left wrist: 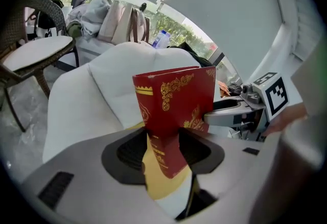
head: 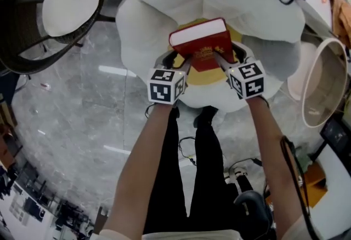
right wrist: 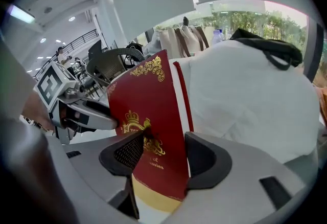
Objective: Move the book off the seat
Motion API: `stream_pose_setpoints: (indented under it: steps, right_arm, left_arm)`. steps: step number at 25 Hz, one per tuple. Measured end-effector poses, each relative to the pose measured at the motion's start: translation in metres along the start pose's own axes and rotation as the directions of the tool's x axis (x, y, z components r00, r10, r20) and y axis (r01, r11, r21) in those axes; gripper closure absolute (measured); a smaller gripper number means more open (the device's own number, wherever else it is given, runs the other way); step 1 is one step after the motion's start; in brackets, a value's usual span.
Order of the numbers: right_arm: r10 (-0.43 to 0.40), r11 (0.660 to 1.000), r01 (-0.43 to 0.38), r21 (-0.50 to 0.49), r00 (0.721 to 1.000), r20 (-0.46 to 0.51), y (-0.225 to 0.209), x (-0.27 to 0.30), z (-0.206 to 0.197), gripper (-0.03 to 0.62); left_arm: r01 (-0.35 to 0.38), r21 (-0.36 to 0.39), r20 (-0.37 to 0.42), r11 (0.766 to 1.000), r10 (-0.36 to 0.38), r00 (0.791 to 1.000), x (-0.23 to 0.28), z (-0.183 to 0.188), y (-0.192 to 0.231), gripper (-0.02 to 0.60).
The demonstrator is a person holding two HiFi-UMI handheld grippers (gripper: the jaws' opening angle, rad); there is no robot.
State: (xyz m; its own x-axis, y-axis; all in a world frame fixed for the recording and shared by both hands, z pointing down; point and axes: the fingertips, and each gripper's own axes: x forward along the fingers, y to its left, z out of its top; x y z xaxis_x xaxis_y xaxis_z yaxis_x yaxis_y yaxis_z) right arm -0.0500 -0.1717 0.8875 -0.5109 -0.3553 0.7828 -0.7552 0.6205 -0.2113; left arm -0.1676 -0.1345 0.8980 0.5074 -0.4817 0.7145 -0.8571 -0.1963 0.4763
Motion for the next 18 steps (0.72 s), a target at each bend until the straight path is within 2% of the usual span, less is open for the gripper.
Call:
stream_pose_setpoints:
  steps: [10, 18]
  right_arm:
    - [-0.054, 0.998, 0.050, 0.050, 0.994, 0.093, 0.004, -0.138, 0.033, 0.321]
    - [-0.075, 0.995, 0.064, 0.077, 0.987, 0.143, 0.006, -0.253, 0.061, 0.321]
  left_arm:
    - [0.048, 0.053, 0.068, 0.997, -0.052, 0.996, -0.076, 0.049, -0.110, 0.385]
    - [0.056, 0.091, 0.101, 0.994, -0.065, 0.993, -0.142, 0.088, -0.205, 0.385]
